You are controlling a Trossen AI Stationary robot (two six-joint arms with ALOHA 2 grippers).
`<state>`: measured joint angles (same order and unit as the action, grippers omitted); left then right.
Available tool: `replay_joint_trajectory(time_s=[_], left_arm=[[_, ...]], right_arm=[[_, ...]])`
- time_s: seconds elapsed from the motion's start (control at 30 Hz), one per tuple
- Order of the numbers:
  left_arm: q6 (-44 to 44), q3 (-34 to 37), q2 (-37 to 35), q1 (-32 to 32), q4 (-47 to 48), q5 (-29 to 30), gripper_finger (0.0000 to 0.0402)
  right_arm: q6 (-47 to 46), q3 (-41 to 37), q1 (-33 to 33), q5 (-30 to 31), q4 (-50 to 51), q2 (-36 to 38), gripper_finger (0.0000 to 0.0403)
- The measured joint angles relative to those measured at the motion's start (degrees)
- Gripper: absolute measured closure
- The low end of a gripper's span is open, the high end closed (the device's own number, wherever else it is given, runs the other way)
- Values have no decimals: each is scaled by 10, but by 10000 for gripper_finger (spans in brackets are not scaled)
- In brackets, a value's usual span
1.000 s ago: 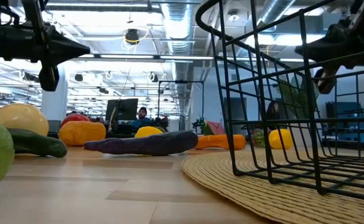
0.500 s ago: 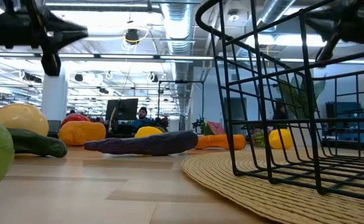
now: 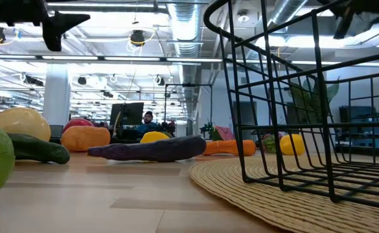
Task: Build produce basket
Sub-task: Put the orange chili pepper into the mesh basket
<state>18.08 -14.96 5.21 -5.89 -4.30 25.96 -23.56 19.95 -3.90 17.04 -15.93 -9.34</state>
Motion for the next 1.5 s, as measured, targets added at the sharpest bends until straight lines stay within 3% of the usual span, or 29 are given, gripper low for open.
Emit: replay_joint_trajectory(time_s=[0.3, 0.67, 1.0, 1.2, 1.5], left_arm=[[-19, -137, 175, 0, 185, 18, 203], [11, -265, 418, 0, 287, -74, 203], [-25, -352, 627, 13, 261, -91, 203], [-107, -477, 767, 32, 266, -92, 203], [-161, -680, 951, 64, 373, -120, 203]], right_arm=[[16, 172, 0, 1, 131, -148, 273], [58, 350, 25, -3, 273, -227, 273], [56, 371, 65, -4, 317, -233, 273], [56, 371, 84, -5, 323, -233, 273], [60, 374, 106, -7, 297, -232, 273]])
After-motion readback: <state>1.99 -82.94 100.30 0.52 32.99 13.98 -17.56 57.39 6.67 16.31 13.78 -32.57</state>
